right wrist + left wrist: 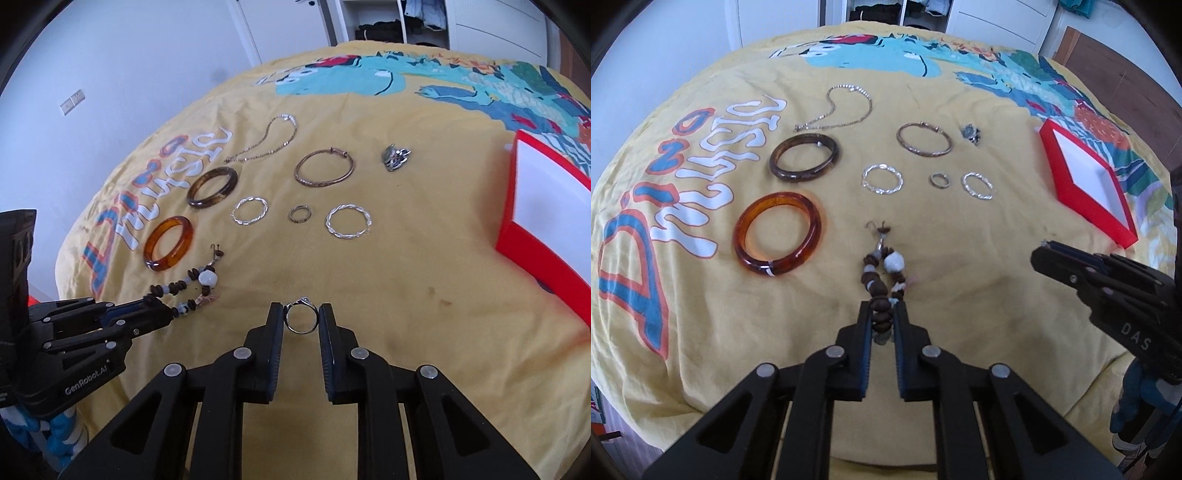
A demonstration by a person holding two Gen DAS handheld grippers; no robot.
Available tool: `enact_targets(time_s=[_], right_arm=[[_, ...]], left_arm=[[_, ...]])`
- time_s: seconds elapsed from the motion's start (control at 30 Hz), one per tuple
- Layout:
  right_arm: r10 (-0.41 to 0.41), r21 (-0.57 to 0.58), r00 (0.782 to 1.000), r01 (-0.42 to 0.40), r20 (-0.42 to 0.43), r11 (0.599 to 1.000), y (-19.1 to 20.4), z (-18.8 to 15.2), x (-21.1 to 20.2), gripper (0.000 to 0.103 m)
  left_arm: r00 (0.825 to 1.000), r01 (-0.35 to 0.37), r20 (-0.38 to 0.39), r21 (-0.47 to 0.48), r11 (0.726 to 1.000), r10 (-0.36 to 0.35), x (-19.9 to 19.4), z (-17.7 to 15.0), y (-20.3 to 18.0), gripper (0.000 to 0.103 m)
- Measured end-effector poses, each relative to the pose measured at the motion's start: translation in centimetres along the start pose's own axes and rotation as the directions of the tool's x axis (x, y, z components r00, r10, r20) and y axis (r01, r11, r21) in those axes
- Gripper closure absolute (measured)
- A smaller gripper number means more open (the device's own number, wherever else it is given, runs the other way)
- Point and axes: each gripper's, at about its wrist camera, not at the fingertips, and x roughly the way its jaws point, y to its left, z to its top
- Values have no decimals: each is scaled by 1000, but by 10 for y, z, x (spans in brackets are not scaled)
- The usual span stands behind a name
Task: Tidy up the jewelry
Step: 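Carry the bracelet and ring into the red box while both grippers open to release them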
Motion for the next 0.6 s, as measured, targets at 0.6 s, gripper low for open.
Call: enact_targets(time_s=[0.6], right_arm=[[-78, 91, 988, 67, 132, 994, -61, -23, -91, 84]], left_arm=[[992, 61, 101, 152, 987, -76, -59, 38, -86, 94]])
